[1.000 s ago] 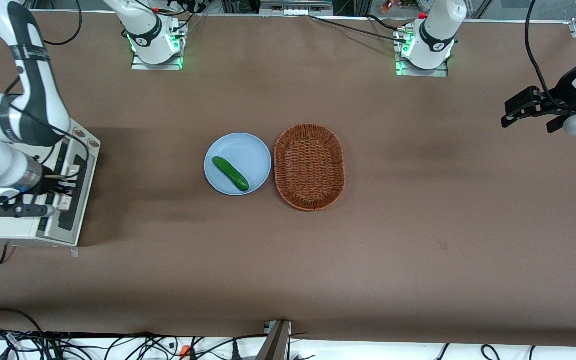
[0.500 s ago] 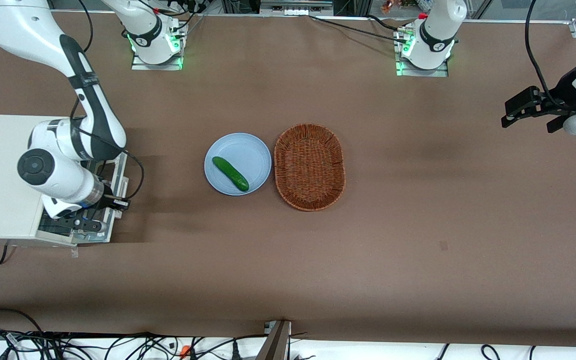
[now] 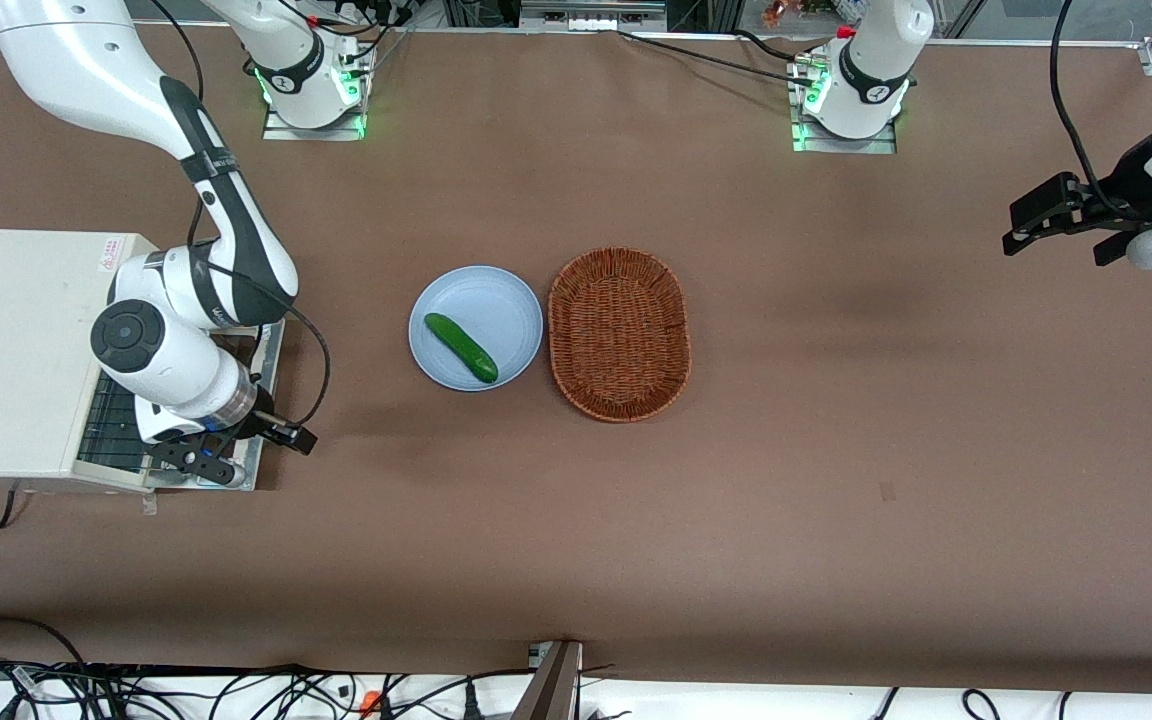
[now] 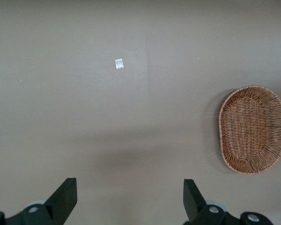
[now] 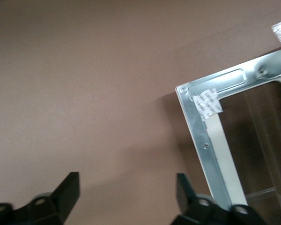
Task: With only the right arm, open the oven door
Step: 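Pull the handle outward and down with the right gripper, swinging the door open, then release the door and raise the right gripper away from the oven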
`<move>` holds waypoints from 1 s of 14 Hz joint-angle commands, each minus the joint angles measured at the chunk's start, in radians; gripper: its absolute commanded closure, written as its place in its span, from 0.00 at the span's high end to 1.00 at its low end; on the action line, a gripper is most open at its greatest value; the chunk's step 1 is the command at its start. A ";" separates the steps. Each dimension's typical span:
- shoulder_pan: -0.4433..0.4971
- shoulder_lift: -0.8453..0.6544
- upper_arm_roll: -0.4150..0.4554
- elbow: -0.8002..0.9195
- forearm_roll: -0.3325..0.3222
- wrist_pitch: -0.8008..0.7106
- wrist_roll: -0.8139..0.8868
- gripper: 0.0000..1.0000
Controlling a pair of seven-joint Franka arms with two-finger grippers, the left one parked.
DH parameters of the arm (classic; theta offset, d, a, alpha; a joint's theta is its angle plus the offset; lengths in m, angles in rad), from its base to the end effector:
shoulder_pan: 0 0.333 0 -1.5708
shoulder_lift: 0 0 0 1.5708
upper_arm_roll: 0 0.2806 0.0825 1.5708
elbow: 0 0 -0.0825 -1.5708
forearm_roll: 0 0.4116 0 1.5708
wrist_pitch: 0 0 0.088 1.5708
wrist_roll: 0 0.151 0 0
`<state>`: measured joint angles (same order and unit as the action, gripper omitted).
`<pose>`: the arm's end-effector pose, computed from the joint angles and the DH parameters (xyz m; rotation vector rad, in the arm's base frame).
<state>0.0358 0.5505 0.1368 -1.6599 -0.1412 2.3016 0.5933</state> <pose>0.6905 0.1074 0.2103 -3.0878 0.5539 -0.1655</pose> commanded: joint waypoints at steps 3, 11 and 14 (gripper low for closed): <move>-0.037 -0.185 0.010 0.006 0.098 -0.252 -0.211 1.00; -0.088 -0.498 0.013 0.006 0.163 -0.603 -0.595 1.00; -0.094 -0.524 0.023 0.008 0.164 -0.617 -0.589 1.00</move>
<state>-0.0357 0.0450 0.1433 -1.6290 0.0031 1.6878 0.0291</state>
